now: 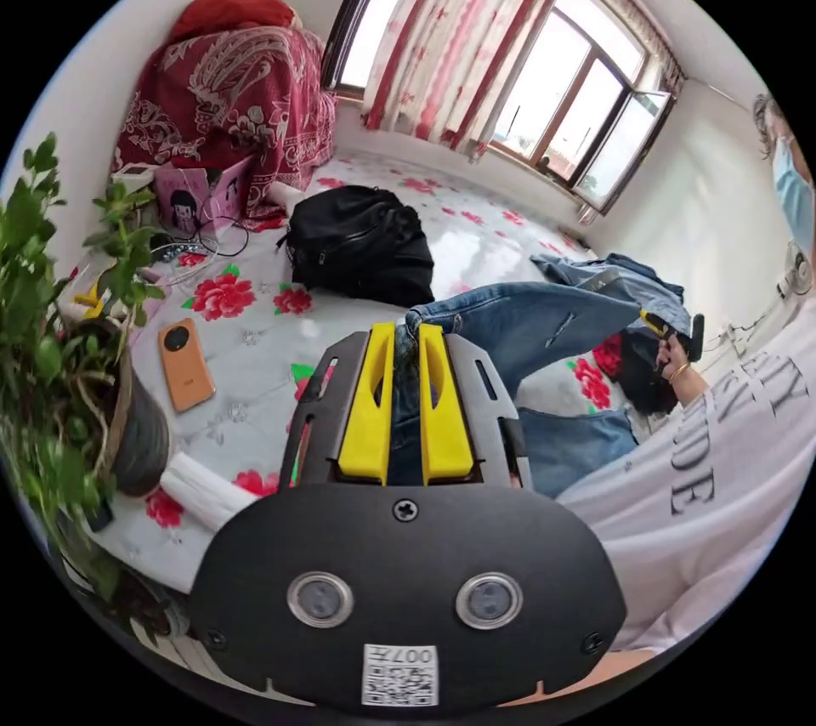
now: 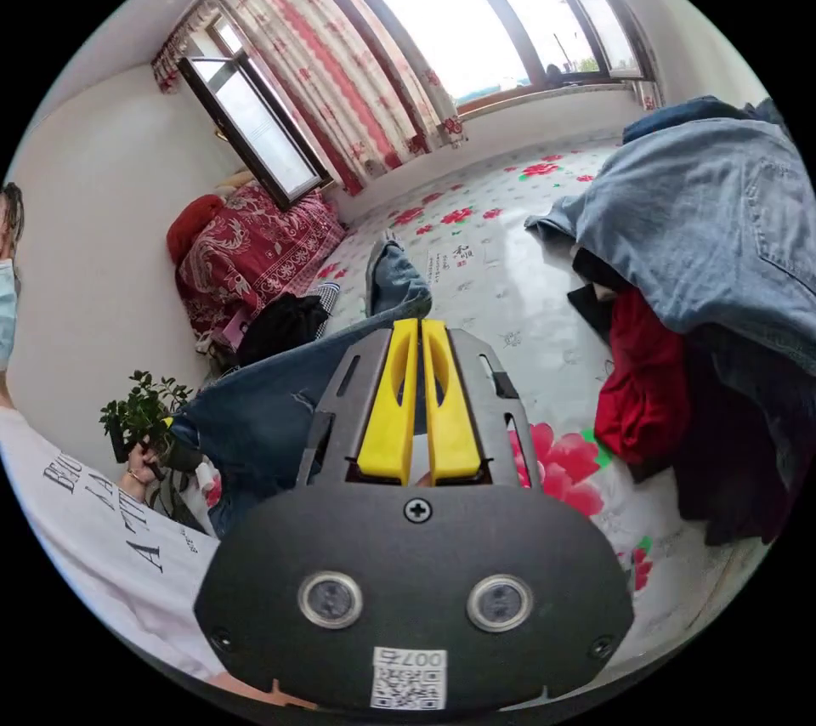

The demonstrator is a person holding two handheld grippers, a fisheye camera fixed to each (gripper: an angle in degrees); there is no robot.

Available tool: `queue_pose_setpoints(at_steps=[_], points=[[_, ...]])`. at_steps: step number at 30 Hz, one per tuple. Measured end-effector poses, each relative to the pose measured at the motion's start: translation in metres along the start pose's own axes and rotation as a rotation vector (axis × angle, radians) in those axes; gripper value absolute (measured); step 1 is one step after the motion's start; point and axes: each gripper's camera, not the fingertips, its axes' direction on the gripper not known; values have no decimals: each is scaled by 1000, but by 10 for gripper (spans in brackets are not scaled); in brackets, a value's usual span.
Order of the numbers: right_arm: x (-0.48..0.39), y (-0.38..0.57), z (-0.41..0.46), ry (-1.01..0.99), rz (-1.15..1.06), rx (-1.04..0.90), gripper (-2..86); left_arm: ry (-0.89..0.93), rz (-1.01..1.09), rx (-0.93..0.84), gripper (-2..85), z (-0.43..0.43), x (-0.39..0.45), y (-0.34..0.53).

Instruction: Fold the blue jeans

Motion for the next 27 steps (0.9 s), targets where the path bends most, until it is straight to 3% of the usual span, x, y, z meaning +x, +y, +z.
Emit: queue_pose_setpoints(at_steps=[3, 7, 10, 18, 24, 27], points=[[20, 78, -54, 94, 59, -87, 1, 42, -19, -4, 51, -49, 10, 56], [74, 206, -56, 189, 332, -384, 19, -24, -80, -258, 52, -42, 9, 138], [93, 246, -66, 203, 439, -342, 48, -82, -121, -427, 52, -10, -1, 182], [91, 185, -6, 208, 128, -351, 85, -122, -55, -487, 52, 13, -11, 176], [133, 160, 79, 176, 230, -494, 36, -116, -1, -423, 51, 4, -5, 152], [142, 138, 38, 83, 241, -332, 9, -96, 21, -351, 51, -16, 1, 138]])
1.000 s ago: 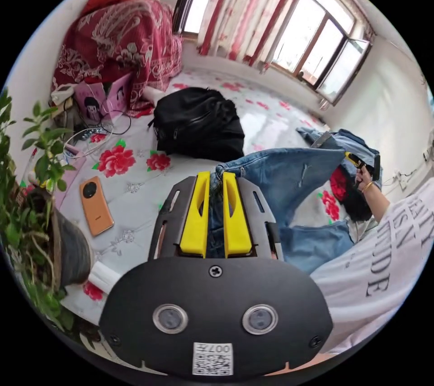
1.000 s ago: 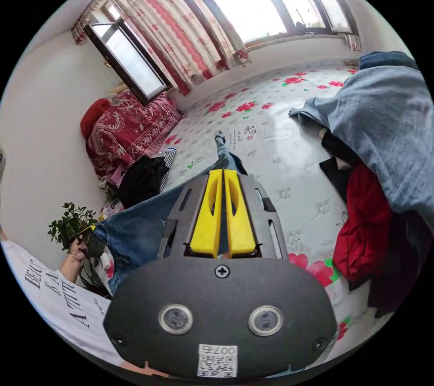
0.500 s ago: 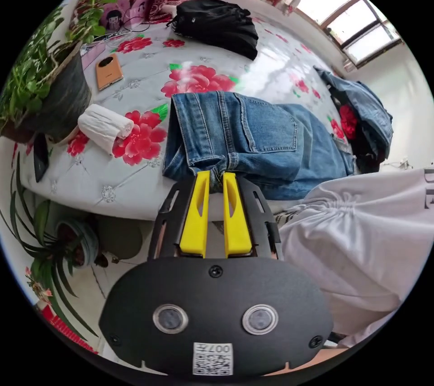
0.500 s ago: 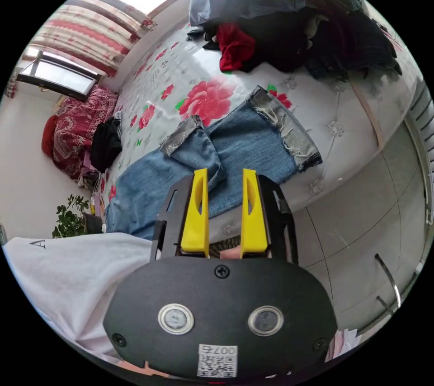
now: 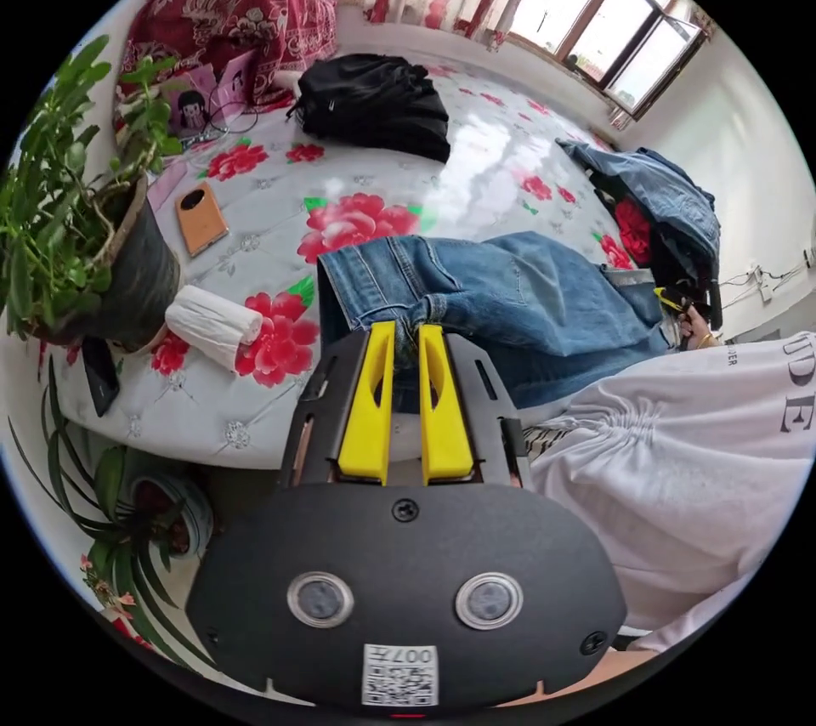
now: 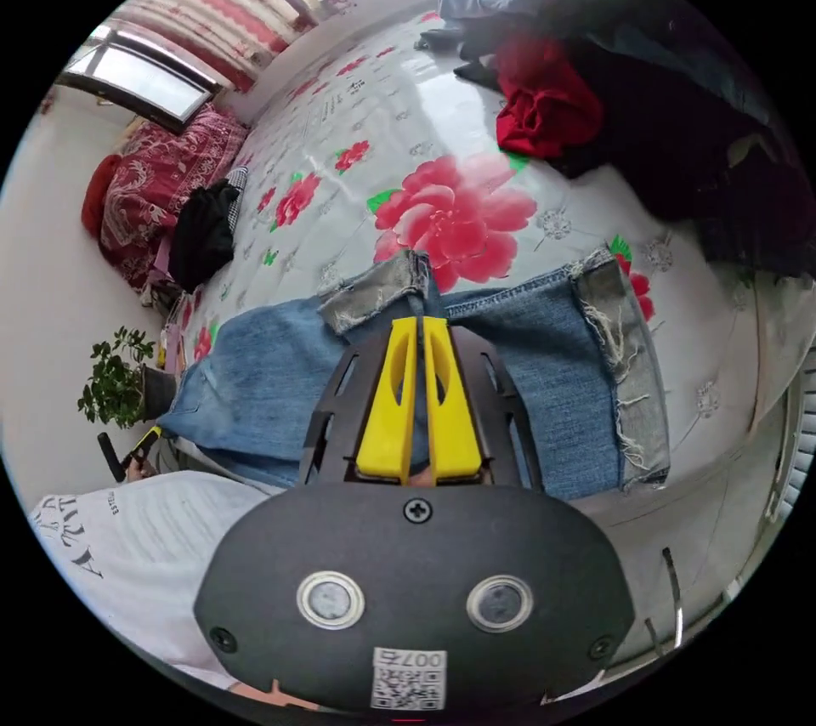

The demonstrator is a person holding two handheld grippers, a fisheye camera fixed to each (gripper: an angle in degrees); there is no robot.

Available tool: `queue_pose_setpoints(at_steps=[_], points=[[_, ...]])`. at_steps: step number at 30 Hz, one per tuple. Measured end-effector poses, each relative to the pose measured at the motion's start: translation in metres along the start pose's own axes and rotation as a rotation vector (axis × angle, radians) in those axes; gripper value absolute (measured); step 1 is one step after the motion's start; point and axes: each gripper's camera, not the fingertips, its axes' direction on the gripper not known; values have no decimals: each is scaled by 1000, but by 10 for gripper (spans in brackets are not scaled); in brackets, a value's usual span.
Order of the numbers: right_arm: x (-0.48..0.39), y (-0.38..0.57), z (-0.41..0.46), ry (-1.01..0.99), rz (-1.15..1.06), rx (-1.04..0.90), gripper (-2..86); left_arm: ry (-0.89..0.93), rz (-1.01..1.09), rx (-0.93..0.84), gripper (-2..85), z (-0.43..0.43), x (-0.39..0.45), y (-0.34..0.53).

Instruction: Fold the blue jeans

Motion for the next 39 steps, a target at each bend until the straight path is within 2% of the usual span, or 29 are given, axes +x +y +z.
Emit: queue_pose_setpoints(at_steps=[2, 4, 8, 10, 12, 14, 17, 22, 25, 27, 29, 30, 32, 35, 39], points=[[8, 9, -54, -63, -18, 157, 4, -21, 15, 36, 51, -16, 4, 2], [33, 33, -117, -21, -8, 292, 3, -40, 6, 40, 51, -19, 4, 7], [111, 67, -123, 84, 185, 203, 10, -47, -76, -68, 61, 21, 0, 27], [160, 85, -96, 180, 392, 68, 22, -61, -126, -133, 63, 43, 0, 37], [167, 93, -93, 223, 424, 81, 31, -57, -173, -146, 64, 49, -1, 45], [155, 88, -95, 236, 372, 141, 39, -35, -214, -85, 64, 36, -3, 51], [108, 45, -74, 183, 120, 120, 51, -61, -255, -25, 56, 16, -11, 46], [-16, -48, 29, -48, -416, -136, 75, -39, -238, 75, 65, 4, -17, 13], [-83, -80, 92, -101, -621, -258, 83, -10, -208, 16, 62, 33, -11, -11], [-117, -92, 130, -130, -709, -342, 88, -52, -194, -93, 42, 61, -6, -22], [-142, -99, 164, -138, -758, -407, 92, -220, -152, -326, 2, 105, 2, -28], [-154, -102, 185, -133, -775, -450, 92, -264, -117, -375, 0, 115, 5, -28], [-164, -102, 216, -126, -781, -527, 91, -332, -2, -387, -7, 126, 20, -30], [-167, -93, 247, -143, -782, -652, 74, -317, -11, -380, -9, 129, 18, -32], [-165, -62, 206, -93, -951, -626, 29, -244, -77, -337, -10, 127, 5, -30]])
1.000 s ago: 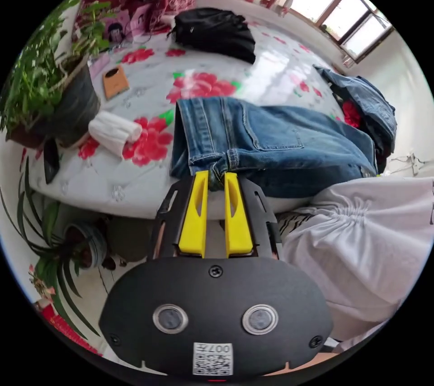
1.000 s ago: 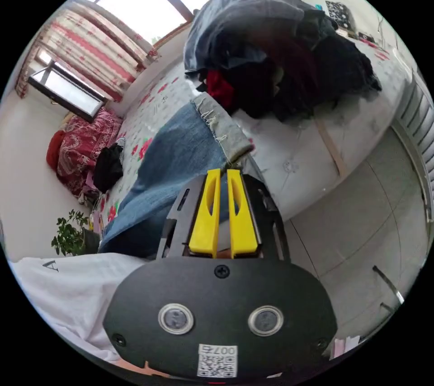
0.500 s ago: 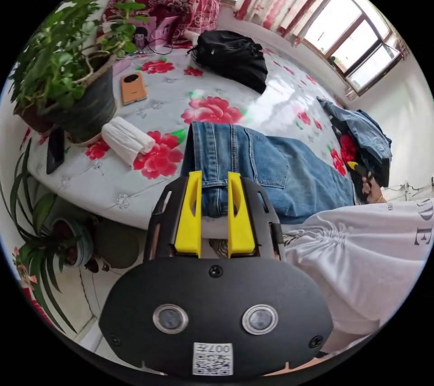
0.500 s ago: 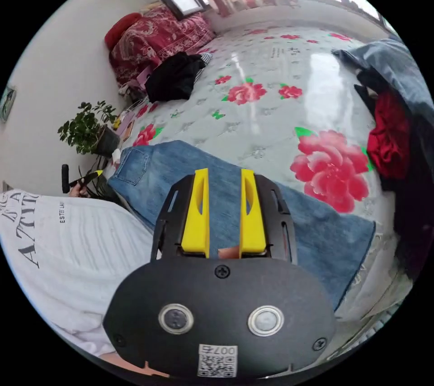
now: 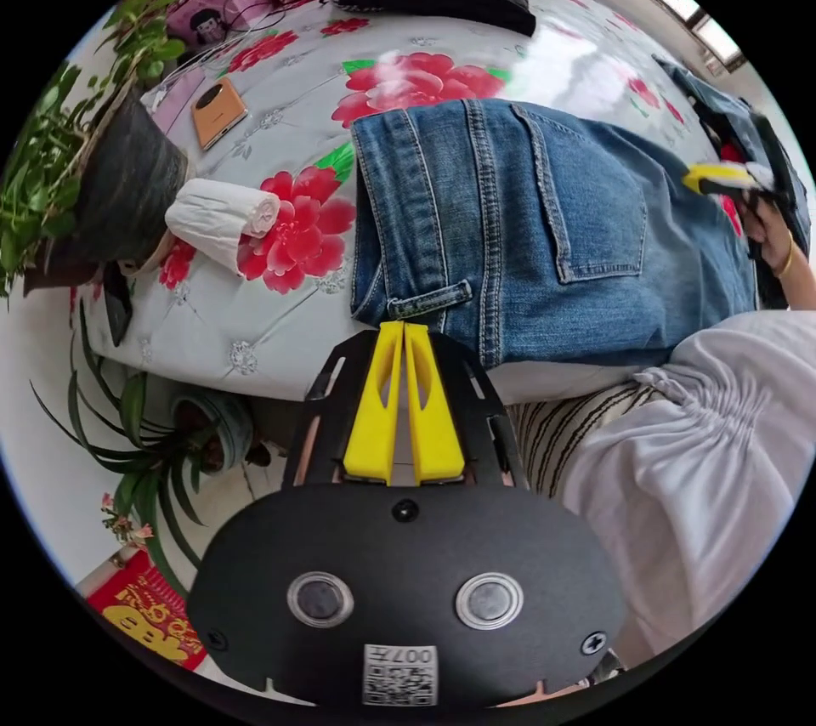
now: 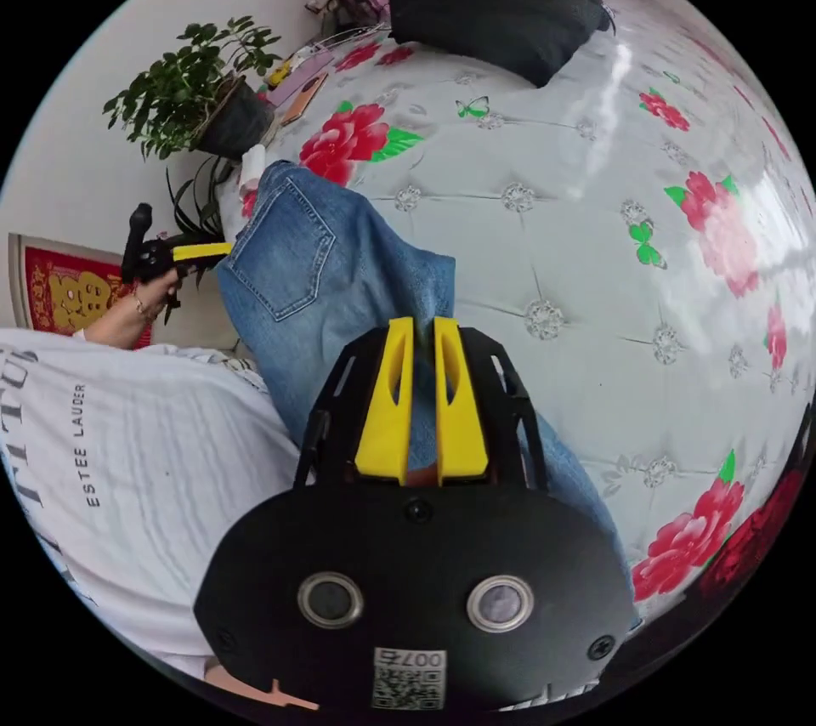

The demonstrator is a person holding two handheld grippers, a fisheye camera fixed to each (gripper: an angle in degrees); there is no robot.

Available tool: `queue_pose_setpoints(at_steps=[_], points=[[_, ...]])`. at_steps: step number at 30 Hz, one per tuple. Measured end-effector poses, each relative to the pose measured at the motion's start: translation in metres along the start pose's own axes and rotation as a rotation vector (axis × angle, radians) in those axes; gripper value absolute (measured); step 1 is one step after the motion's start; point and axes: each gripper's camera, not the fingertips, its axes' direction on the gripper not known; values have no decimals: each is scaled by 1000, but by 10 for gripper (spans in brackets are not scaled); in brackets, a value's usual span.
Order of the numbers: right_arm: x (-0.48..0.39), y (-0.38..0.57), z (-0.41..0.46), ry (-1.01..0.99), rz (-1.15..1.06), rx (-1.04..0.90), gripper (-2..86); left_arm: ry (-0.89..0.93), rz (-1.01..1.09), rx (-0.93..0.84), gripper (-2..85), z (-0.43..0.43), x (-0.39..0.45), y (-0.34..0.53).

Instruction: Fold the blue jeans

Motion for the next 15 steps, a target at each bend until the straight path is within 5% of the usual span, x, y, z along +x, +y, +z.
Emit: queue_pose_setpoints(at_steps=[8, 15], points=[[-31, 57, -1, -70, -97, -121, 25, 6, -17, 4, -10, 4, 3, -7], [85, 37, -64, -336, 247, 164, 57, 7, -3, 7, -10, 5, 4, -7]])
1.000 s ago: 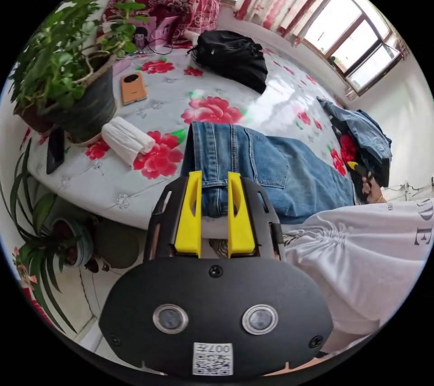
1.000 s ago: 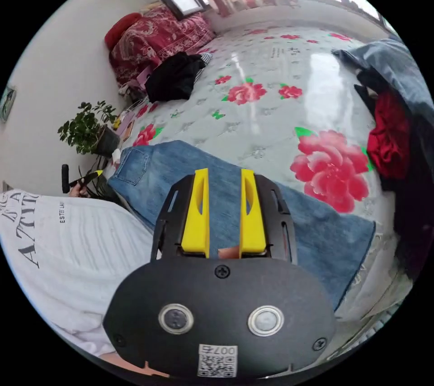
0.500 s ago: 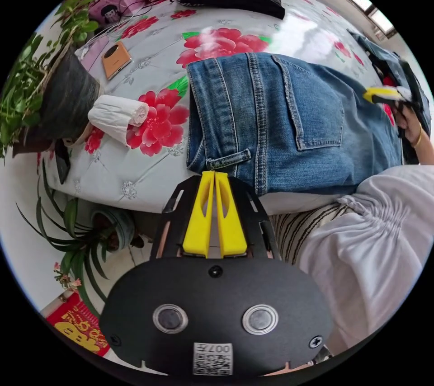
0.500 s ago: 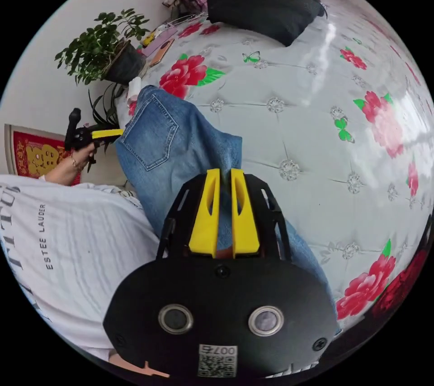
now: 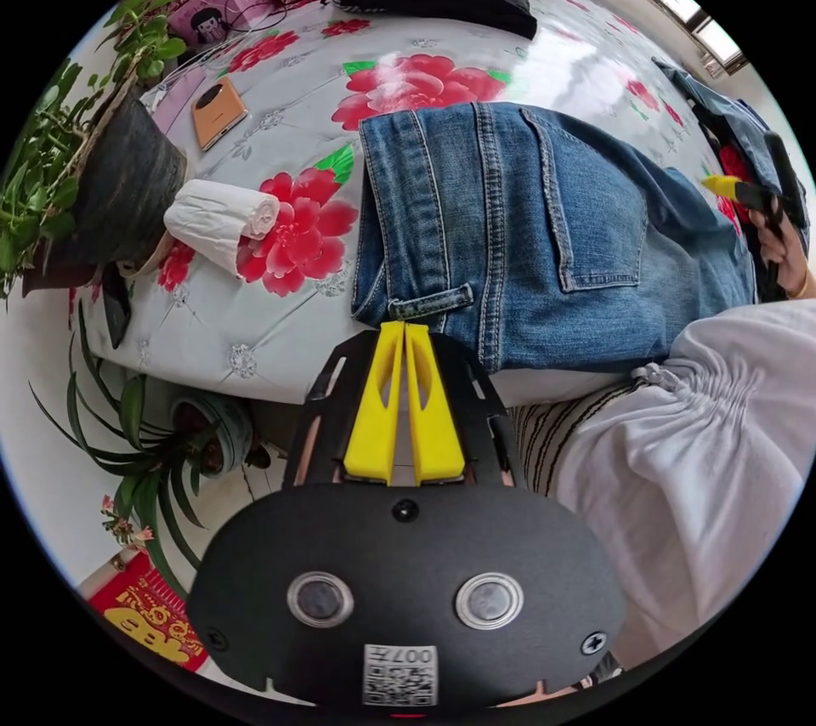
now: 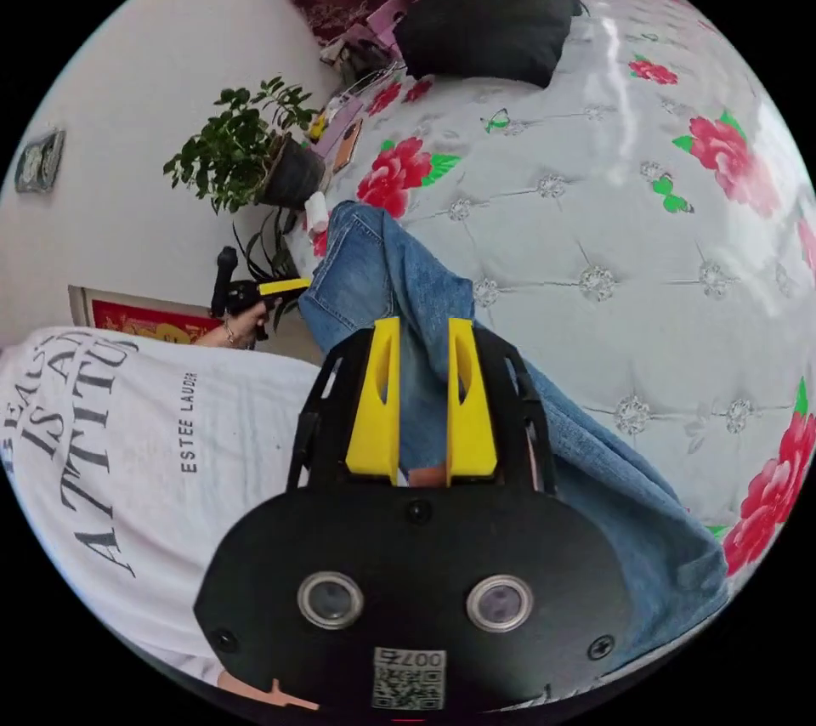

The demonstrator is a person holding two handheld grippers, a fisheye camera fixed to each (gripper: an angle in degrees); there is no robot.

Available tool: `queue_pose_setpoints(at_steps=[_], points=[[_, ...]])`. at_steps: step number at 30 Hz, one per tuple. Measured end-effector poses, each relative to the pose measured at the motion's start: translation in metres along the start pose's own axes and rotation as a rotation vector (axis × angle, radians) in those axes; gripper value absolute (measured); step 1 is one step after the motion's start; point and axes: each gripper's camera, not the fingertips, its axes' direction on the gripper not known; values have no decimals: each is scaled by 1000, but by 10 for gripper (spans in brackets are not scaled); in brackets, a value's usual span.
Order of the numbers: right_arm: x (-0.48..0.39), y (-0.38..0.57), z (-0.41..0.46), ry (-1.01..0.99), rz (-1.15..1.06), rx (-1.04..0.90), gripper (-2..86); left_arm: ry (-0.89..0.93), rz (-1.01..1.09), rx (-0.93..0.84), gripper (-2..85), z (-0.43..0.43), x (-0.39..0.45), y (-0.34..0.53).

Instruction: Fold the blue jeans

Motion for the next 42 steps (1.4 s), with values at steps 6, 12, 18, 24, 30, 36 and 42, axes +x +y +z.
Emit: queue_pose_setpoints(at_steps=[6, 12, 18, 24, 30, 36, 42], points=[[86, -54, 26, -290, 285, -128, 55, -12, -2, 11, -10, -1, 2, 4], [102, -88, 4, -359, 278, -4, 9, -15, -37, 0, -9, -17, -6, 9], [102, -90, -92, -194, 204, 330, 13, -82, -174, 141, -8, -68, -38, 16], [74, -59, 1, -38, 93, 28, 64, 221, -342, 185, 33, -56, -67, 33], [59, -19, 90, 126, 42, -97, 77, 334, -319, 104, 87, -28, -61, 48], [16, 2, 66, 181, -95, -17, 80, 285, -194, 85, 19, -61, -51, 37], [-71, 68, 95, 146, -450, -125, 91, 464, -98, 333, 7, -149, -61, 32]])
